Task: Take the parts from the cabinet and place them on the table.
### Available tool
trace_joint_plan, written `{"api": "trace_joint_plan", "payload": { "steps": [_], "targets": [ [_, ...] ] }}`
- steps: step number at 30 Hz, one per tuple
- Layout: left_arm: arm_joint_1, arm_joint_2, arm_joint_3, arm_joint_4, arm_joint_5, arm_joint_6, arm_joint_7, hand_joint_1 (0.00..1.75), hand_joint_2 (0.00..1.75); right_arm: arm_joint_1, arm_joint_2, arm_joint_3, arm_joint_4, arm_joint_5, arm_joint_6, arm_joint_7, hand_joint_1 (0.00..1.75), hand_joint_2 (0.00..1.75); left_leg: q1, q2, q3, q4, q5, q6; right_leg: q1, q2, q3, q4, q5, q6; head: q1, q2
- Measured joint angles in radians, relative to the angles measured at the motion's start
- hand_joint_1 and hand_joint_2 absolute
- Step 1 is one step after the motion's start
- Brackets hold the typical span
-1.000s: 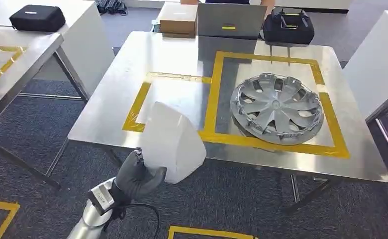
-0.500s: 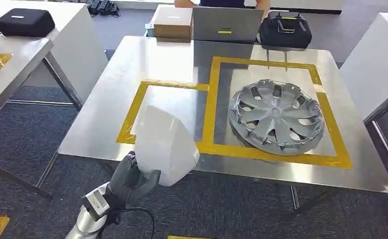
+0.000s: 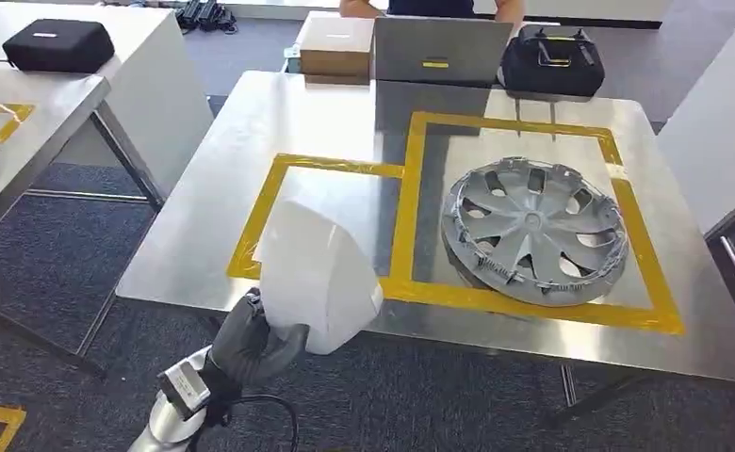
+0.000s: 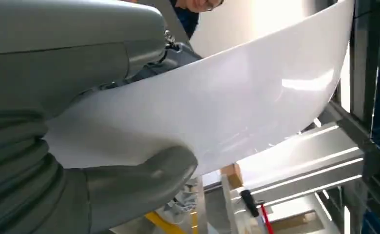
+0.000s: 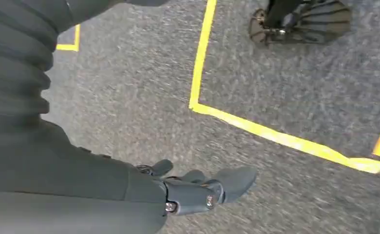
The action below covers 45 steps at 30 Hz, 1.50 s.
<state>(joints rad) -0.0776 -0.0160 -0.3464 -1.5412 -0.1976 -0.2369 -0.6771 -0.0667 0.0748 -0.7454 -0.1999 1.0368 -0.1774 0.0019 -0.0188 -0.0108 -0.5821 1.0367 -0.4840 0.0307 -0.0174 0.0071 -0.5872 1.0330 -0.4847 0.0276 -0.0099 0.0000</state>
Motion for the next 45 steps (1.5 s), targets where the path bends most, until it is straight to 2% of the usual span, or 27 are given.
{"api": "trace_joint_plan", "payload": {
  "steps": [2,7,11,15,18,20,25,29,31,36,40,45],
  "targets": [
    [0.003,0.000,0.000,0.000,-0.007,0.000,0.006,1.75,1.75,-0.001,0.000,0.000,0.000,0.000,-0.002,-0.001,0.00,1.75,0.002,0.000,0.003,-0.004,0.002,-0.008,0.002,0.000,0.000,0.000,-0.001,-0.004,0.000,0.000],
    [0.006,0.000,0.001,-0.003,-0.044,0.030,0.023,1.75,1.75,-0.002,0.000,0.001,0.000,0.016,-0.002,0.003,0.00,1.75,0.006,0.000,0.003,-0.006,0.003,-0.017,0.005,0.000,0.001,0.001,-0.002,-0.009,0.000,0.000],
    [0.006,-0.001,0.003,-0.005,-0.074,0.066,0.005,1.75,1.75,-0.003,0.000,0.002,0.000,0.023,0.002,0.004,0.00,1.75,0.008,0.000,0.003,-0.006,0.003,-0.017,0.006,0.000,0.001,0.001,-0.002,-0.009,0.000,0.000],
    [-0.021,-0.005,0.004,0.012,-0.197,0.176,0.006,1.75,1.75,-0.008,0.000,0.002,0.000,0.032,0.008,0.002,0.00,1.75,0.007,0.000,0.003,-0.006,0.003,-0.017,0.007,0.000,0.001,0.000,-0.001,-0.008,0.000,0.000],
    [-0.061,-0.008,0.003,0.050,-0.282,0.249,0.008,1.75,1.75,-0.015,0.001,0.006,0.000,0.044,0.017,0.000,0.00,1.75,0.007,0.000,0.003,-0.006,0.003,-0.017,0.007,0.000,0.002,-0.001,0.000,-0.008,0.000,0.000],
    [-0.100,-0.012,-0.004,0.090,-0.363,0.321,0.013,1.75,1.75,-0.022,0.002,0.011,0.000,0.050,0.025,-0.003,0.00,1.75,0.007,0.000,0.004,-0.005,0.004,-0.016,0.007,0.000,0.002,-0.001,0.001,-0.007,0.000,0.000],
    [-0.236,-0.039,-0.058,0.283,-0.501,0.487,0.002,1.75,1.75,-0.038,0.006,0.019,0.000,0.056,0.044,-0.039,0.00,1.75,0.006,-0.001,0.004,-0.005,0.005,-0.015,0.007,0.000,0.003,-0.002,0.003,-0.005,0.000,0.000],
    [-0.367,-0.085,-0.125,0.481,-0.603,0.635,0.006,1.75,1.75,-0.041,0.007,0.021,0.000,0.072,0.051,-0.037,0.00,1.75,0.006,-0.001,0.003,-0.004,0.006,-0.014,0.006,0.000,0.003,-0.002,0.004,-0.004,0.000,0.000],
    [-0.426,-0.108,-0.157,0.573,-0.643,0.685,0.023,1.75,1.75,-0.043,0.007,0.022,0.000,0.080,0.054,-0.034,0.00,1.75,0.006,-0.001,0.003,-0.004,0.006,-0.014,0.006,0.001,0.003,-0.003,0.005,-0.005,0.000,0.000],
    [-0.564,-0.159,-0.228,0.811,-0.741,0.743,0.106,1.75,1.75,-0.047,0.010,0.027,0.000,0.094,0.059,-0.029,0.00,1.75,0.006,-0.001,0.003,-0.004,0.006,-0.013,0.006,0.001,0.003,-0.003,0.005,-0.004,0.000,0.000],
    [-0.644,-0.186,-0.279,0.961,-0.848,0.790,0.208,1.75,1.75,-0.052,0.017,0.033,0.000,0.108,0.062,-0.020,0.00,1.75,0.006,-0.001,0.003,-0.004,0.006,-0.013,0.006,0.001,0.003,-0.003,0.005,-0.004,0.000,0.000],
    [-0.702,-0.191,-0.316,1.093,-0.909,0.782,0.309,1.75,1.75,-0.054,0.026,0.047,0.000,0.127,0.069,-0.018,0.00,1.75,0.006,-0.001,0.003,-0.004,0.006,-0.014,0.007,0.001,0.003,-0.003,0.005,-0.004,0.000,0.000]
  ]
}}
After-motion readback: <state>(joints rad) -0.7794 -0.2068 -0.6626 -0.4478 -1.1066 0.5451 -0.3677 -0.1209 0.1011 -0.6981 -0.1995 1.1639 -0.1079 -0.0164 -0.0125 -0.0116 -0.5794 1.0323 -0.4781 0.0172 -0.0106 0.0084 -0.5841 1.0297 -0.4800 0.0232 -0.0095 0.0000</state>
